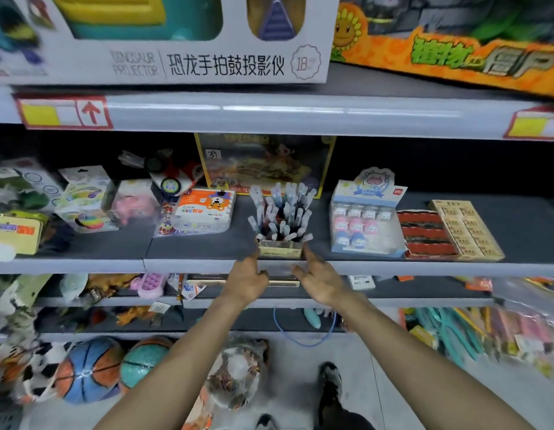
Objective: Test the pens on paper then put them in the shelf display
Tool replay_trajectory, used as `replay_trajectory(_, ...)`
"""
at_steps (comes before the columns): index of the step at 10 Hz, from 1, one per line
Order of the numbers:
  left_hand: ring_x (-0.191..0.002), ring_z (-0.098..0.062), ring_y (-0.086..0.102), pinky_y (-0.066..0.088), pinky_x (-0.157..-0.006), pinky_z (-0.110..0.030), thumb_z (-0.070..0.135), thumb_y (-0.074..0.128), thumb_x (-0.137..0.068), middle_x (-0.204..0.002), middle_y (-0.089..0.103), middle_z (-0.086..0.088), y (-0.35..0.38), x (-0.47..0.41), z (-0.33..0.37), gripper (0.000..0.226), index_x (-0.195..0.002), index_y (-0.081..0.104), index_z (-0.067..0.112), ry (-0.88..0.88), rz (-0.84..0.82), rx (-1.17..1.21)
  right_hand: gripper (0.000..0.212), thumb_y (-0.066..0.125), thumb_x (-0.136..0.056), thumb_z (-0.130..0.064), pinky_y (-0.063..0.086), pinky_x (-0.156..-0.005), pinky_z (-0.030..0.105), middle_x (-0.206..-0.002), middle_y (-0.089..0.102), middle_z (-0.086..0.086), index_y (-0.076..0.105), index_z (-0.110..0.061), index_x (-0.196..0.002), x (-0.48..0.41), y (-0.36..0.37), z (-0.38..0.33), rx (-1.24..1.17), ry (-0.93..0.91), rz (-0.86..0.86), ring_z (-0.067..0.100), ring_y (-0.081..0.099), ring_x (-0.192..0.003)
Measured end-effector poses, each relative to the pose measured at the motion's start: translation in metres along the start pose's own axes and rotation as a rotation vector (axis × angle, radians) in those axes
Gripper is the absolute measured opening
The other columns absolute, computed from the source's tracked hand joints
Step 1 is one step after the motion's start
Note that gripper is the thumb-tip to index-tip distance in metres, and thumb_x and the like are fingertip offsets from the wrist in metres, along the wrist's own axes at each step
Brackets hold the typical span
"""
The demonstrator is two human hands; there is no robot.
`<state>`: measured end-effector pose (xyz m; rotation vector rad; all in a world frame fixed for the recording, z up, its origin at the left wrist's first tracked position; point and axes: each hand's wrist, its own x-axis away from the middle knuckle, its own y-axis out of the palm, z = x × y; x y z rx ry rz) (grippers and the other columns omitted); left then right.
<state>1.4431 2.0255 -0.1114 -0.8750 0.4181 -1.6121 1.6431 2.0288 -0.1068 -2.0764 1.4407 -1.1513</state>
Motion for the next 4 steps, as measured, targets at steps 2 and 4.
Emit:
replay_trajectory(2,-0.135,-0.035,0.053,0.049,-0.109,-0.045,0.021,0.056,-0.097,-0.146,0.058,-0.015,-0.008,0.035,0.010,0.054,-0.150,0.050,0.013,0.054,-0.060,-0.296,0.061,0.037,-0.108,-0.049,0.034,-0.120,0.041,-0.161,0.040,0.013,0.036,-0.014,-0.158,0.035,-0.001,-0.012,0.347,-0.093,0.019,0.032,0.039,-0.146)
replay_trajectory(4,-0.129,-0.033,0.058,0.051,-0.105,-0.043,0.034,0.054,-0.099,-0.139,0.064,-0.011,-0.014,0.068,0.033,0.046,-0.142,0.058,0.017,0.035,0.024,-0.440,0.056,0.034,-0.107,-0.049,0.038,-0.115,0.044,-0.150,0.051,0.012,0.050,-0.013,-0.146,0.071,-0.008,-0.025,0.480,-0.147,0.075,0.032,0.045,-0.139)
